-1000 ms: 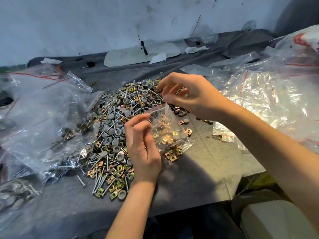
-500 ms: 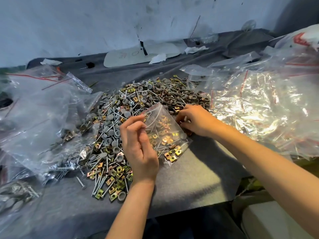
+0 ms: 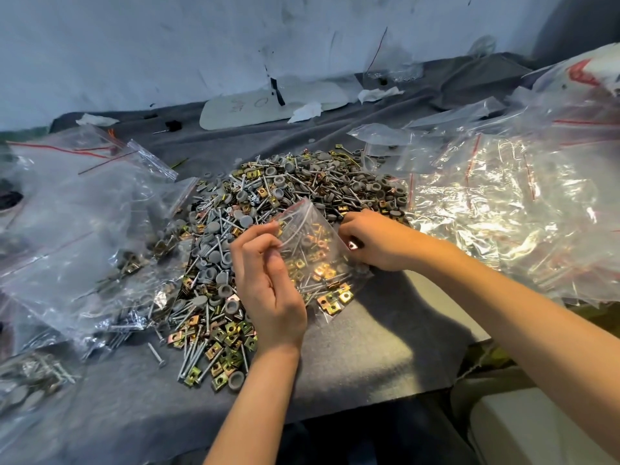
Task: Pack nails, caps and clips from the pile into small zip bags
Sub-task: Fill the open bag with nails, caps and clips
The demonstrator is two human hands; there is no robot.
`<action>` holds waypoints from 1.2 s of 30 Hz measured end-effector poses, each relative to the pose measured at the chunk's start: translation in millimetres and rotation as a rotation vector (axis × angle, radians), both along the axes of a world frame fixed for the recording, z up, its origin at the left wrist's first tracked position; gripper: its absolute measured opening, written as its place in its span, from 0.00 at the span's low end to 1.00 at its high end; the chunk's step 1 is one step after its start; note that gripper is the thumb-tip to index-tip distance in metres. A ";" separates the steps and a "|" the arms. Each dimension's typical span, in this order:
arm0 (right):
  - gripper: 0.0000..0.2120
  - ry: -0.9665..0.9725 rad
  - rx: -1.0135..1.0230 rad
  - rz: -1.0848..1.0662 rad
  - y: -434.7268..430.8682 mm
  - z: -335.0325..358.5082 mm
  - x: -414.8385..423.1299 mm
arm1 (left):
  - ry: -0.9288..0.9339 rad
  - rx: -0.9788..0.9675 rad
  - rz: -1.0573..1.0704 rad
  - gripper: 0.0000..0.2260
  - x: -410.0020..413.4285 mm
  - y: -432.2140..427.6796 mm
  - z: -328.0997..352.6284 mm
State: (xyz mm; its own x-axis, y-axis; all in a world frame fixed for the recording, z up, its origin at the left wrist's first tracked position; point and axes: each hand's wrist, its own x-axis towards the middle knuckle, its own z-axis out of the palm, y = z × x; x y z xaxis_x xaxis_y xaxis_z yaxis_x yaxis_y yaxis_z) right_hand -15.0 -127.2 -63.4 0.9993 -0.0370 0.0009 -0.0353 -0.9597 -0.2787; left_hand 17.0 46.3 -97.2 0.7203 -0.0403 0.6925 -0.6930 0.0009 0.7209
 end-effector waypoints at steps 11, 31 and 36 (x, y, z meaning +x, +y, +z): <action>0.06 -0.425 0.550 -0.104 8.0 41.1 -24.7 | 0.004 0.026 -0.047 0.07 3.6 -0.4 -3.6; 0.06 -0.484 0.047 0.179 42.1 84.4 -22.8 | -0.128 0.103 -0.121 0.08 3.1 0.3 -8.6; 0.08 -0.603 0.238 0.062 34.7 79.4 -24.3 | -0.090 0.090 -0.114 0.06 4.0 1.4 -8.9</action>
State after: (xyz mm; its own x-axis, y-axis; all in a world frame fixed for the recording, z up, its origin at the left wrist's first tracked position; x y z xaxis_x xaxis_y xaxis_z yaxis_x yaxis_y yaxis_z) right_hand -39.2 -92.5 15.9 0.8263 -0.0477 0.5612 0.2473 -0.8645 -0.4376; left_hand 21.1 47.7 -106.1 0.6427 -0.1834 0.7438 -0.7539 0.0214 0.6567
